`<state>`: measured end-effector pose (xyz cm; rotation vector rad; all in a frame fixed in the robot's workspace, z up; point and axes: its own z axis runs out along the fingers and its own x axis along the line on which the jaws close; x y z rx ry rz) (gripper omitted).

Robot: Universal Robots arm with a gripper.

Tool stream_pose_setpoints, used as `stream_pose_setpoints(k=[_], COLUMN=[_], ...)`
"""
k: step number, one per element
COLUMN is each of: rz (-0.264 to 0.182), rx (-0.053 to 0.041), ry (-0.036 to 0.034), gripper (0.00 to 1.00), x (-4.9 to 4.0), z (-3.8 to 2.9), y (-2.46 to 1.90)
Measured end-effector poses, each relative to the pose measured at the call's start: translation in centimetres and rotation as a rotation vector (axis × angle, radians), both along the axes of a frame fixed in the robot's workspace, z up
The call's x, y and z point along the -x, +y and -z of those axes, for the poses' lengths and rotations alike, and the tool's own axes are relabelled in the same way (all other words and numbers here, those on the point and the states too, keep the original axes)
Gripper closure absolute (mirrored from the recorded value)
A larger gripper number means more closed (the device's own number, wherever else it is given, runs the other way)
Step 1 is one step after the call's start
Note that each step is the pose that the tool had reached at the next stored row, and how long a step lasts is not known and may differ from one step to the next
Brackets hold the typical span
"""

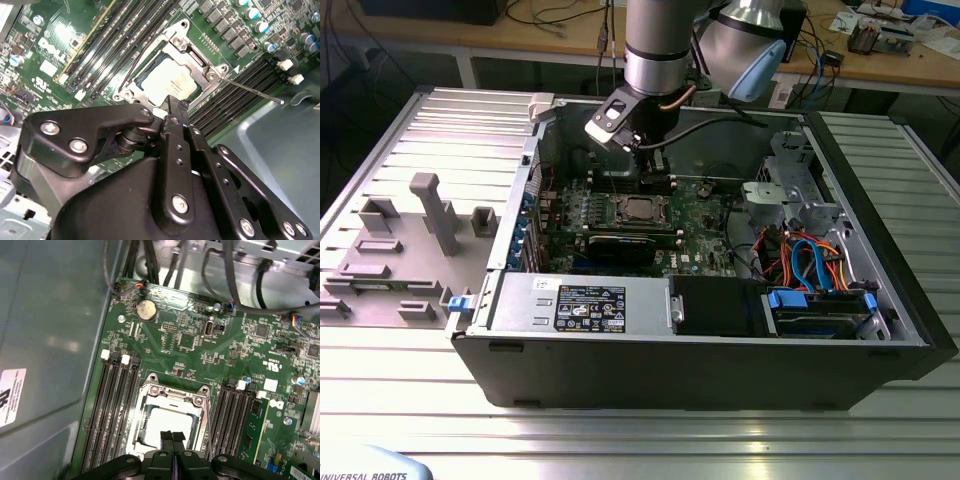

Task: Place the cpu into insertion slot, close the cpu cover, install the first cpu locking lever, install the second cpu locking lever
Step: 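Install the first cpu locking lever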

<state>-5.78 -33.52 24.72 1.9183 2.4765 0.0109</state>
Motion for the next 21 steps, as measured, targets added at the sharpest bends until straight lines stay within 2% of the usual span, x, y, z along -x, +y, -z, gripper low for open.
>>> stream_pose_setpoints(k=[6,21], rz=[-0.044,-0.049], rx=[0.0006,0.0008], ry=[0.0000,0.0000], gripper=[0.89,0.89], x=[0.00,0.00], z=[-0.52,-0.56], y=[0.00,0.00])
